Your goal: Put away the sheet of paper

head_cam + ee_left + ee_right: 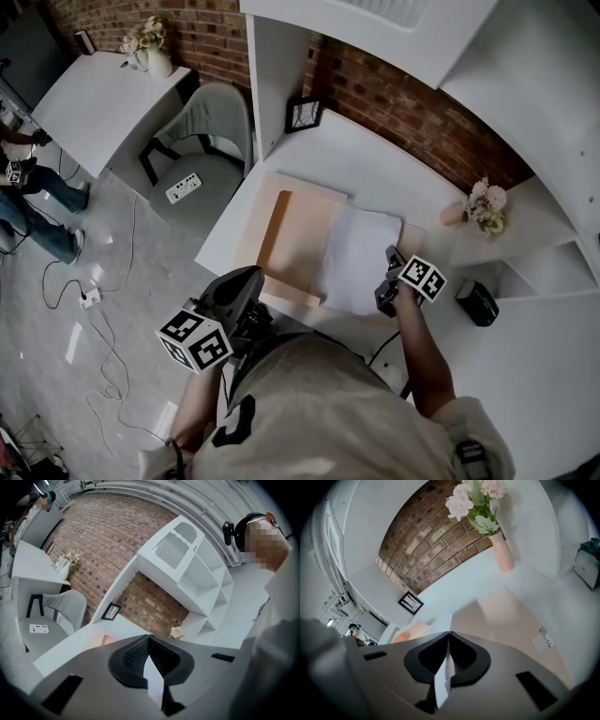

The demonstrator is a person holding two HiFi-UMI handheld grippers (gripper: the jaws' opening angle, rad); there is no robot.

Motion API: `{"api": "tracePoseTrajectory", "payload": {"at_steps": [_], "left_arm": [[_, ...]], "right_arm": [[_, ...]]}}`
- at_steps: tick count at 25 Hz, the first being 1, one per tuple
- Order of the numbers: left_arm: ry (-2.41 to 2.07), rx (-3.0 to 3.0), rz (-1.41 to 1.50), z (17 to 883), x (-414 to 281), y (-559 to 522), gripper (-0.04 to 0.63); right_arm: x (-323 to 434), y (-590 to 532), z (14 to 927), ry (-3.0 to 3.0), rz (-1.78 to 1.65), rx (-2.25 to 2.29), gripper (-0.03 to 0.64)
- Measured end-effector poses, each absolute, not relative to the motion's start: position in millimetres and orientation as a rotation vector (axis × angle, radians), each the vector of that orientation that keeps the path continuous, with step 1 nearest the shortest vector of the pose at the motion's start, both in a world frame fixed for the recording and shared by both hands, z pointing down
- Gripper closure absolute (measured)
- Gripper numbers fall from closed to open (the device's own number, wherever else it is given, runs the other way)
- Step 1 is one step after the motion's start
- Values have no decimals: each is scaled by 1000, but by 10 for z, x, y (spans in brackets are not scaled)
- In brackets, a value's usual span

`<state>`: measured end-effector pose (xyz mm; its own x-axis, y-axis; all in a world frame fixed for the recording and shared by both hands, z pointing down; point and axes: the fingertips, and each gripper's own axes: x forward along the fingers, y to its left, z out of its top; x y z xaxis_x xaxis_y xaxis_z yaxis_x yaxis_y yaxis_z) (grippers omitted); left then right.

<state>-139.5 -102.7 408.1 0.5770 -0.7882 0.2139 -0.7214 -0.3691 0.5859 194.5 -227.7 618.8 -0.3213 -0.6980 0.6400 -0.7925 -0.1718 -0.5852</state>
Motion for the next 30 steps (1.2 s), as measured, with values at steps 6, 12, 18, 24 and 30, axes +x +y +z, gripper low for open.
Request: {"api": "tracePoseTrajectory", "payload": {"at_steps": [6, 12, 18, 24, 30], "left_arm": [[-1189, 2181, -166, 4087, -1573, -995, 578], [-1157, 2183, -196, 4124, -1750, -1007, 578], [-1120, 2185, -200, 4173, -2044, -1023, 578], [-1061, 2203, -172, 4258, -2306, -1012, 578], [-1014, 2209, -144, 4272, -2347, -1049, 578]], "right_arm": [[1808, -2274, 6111, -1959, 1512, 1784, 589], [1692, -2242, 6020, -1945, 1493, 1810, 591], [1519, -2186, 5926, -1937, 1480, 1853, 590], [1283, -2112, 5870, -1949, 1480, 1867, 591], [1135, -2143, 5791, -1986, 1519, 1876, 589]]}}
